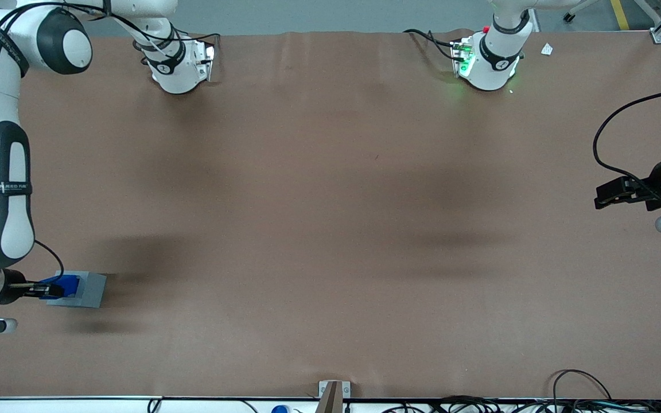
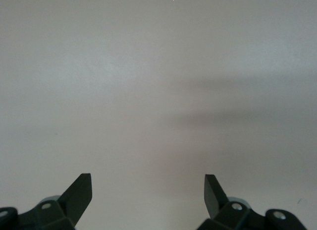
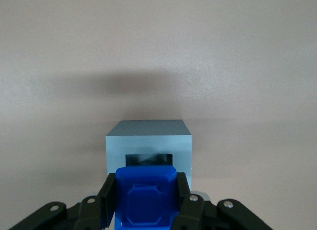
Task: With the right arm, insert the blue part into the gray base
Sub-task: 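Align the blue block above the gray base's square opening, then lower the blue block into the gray base's opening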
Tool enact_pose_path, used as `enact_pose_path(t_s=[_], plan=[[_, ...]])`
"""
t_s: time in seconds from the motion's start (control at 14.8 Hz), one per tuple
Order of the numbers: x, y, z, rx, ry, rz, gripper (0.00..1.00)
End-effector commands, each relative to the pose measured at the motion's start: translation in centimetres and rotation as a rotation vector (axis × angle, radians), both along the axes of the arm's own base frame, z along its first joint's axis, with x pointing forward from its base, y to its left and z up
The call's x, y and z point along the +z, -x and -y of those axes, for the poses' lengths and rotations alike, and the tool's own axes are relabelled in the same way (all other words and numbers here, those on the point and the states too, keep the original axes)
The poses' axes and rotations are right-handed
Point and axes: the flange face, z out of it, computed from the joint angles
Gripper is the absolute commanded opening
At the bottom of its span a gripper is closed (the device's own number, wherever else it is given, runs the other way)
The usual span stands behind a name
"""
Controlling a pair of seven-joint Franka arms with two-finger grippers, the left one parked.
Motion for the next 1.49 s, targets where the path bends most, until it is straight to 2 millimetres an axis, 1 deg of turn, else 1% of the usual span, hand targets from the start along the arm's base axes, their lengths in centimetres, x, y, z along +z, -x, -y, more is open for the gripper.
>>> enact_pose_path(t_s=[0.0,0.14,0.2,0.34,0.47,0.54,0.68,0.74,0.88,1.22,1.29,1.35,1.42], plan=[[1.8,-0.2,0.0,0.005,-0.006,0.008,0.00],[2.5,-0.3,-0.1,0.008,-0.003,0.018,0.00],[3.3,-0.6,-0.1,0.007,0.004,0.038,0.00],[4.0,-1.1,0.2,0.005,0.016,0.087,0.00],[4.6,-1.5,0.5,0.004,0.027,0.134,0.00],[4.5,-1.5,0.2,0.011,0.029,0.137,0.00],[5.3,-1.5,0.0,0.012,0.033,0.155,0.00],[5.3,-1.3,-0.2,0.014,0.033,0.152,0.00],[4.6,-0.6,-0.5,0.016,0.035,0.161,0.00],[3.1,3.7,-1.9,0.024,0.047,0.222,0.00],[2.8,4.5,-1.9,0.021,0.046,0.226,0.00],[3.0,4.8,-1.8,0.015,0.042,0.223,0.00],[2.6,5.3,-1.0,0.002,0.038,0.215,0.00]])
